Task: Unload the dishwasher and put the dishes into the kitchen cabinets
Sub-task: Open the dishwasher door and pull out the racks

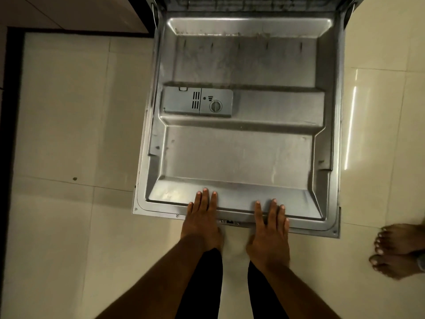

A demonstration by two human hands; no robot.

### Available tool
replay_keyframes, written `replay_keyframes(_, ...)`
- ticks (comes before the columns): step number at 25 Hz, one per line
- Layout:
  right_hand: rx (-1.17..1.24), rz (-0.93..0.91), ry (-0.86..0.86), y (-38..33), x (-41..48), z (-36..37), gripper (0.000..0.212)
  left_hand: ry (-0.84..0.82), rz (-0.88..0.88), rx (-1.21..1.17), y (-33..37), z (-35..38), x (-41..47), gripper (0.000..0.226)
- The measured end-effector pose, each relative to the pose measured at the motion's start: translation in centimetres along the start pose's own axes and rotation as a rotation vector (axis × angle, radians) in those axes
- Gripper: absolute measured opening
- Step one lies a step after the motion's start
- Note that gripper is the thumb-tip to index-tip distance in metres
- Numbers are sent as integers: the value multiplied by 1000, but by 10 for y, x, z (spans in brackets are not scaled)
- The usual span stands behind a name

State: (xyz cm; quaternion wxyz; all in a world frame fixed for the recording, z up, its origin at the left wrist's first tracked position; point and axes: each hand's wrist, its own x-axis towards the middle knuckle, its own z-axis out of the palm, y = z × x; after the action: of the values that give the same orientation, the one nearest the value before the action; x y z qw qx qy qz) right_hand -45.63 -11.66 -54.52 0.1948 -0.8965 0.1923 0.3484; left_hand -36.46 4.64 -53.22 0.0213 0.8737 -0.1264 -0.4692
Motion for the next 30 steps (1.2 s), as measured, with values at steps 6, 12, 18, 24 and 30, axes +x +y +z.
replay_keyframes(6, -36, -117, -342, 35, 46, 8, 103, -200, 33, -15, -23, 5, 49, 88)
replay_keyframes(12, -91, -198, -471, 38, 63, -1, 98, -215, 11, -17, -24, 20, 53, 87)
replay_keyframes(18, -206, -198, -470, 50, 49, -53, 90, -168, 23, -33, -9, -14, 28, 84)
replay_keyframes(24, -30, -124, -277, 19, 15, -117, 98, -97, 6, -69, -3, -93, 3, 83)
replay_keyframes(30, -2, -123, -106, -29, 38, -203, 96, 75, 84, -14, 0, -209, -3, 85)
